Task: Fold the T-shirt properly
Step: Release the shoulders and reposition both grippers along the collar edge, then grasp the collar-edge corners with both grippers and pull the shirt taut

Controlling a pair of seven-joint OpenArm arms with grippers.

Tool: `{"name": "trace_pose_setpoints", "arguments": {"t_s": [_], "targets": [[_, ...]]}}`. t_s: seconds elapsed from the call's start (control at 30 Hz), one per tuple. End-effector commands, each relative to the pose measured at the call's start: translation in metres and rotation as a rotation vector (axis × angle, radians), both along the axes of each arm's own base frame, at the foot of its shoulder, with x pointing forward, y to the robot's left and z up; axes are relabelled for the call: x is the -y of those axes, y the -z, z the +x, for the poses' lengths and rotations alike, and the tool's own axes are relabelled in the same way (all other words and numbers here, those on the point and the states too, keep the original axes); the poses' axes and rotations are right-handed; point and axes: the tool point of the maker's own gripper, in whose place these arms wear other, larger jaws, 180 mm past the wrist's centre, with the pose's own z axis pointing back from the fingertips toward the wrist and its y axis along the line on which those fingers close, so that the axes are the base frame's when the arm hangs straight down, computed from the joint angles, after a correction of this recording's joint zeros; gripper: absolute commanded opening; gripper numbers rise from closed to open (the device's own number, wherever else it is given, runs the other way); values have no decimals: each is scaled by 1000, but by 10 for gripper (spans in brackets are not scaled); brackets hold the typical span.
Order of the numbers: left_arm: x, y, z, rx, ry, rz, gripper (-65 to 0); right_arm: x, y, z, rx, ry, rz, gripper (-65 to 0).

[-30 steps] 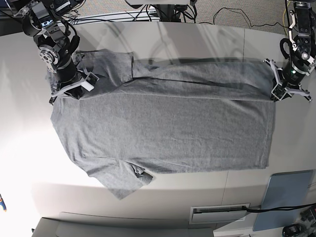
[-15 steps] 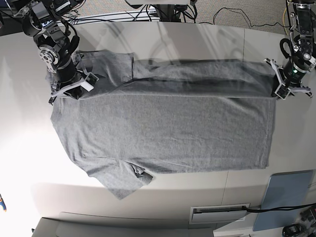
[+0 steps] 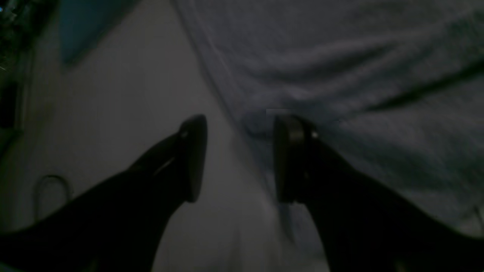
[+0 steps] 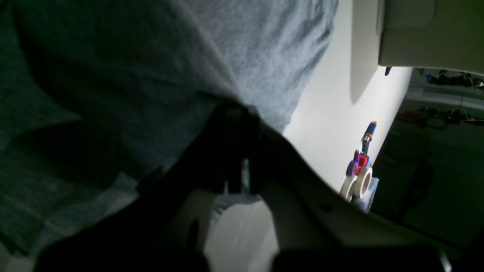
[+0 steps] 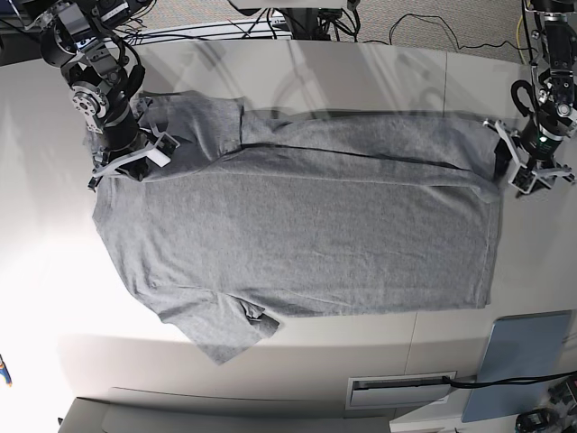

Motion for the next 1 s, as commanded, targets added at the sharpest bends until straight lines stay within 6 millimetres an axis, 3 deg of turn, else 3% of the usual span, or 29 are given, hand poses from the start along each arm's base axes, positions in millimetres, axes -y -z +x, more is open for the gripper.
{"name": "trace_pose_setpoints", "arguments": {"t_s": [0.0,0.13,0.2,0.27,0.53,0.77,0.97], "targets": [[-1,-11,5,22,6,-16,-354,5,-13,9,48,3,-19,-650],[3,-2,-3,-42,-17,-73,-354,3,-14,10,54,-4,-12,-630],[5,-1,-6,-49,-19,-95,-354,2,-15,11,62,-7,-5,-527],[8,1,-10,-56,-22,-124,-354,4,-20,15,97,13,6,-467],[21,19,-38,-143,40,-159,-354,9,-35,28,167,56,13,-463],[32,36,-67,-202,20,-225,-356,18,-25,18,121,147,49,-463],[25,50,-81,-256,69,-93,-356,15,-16,2,83,138,49,-463]]}}
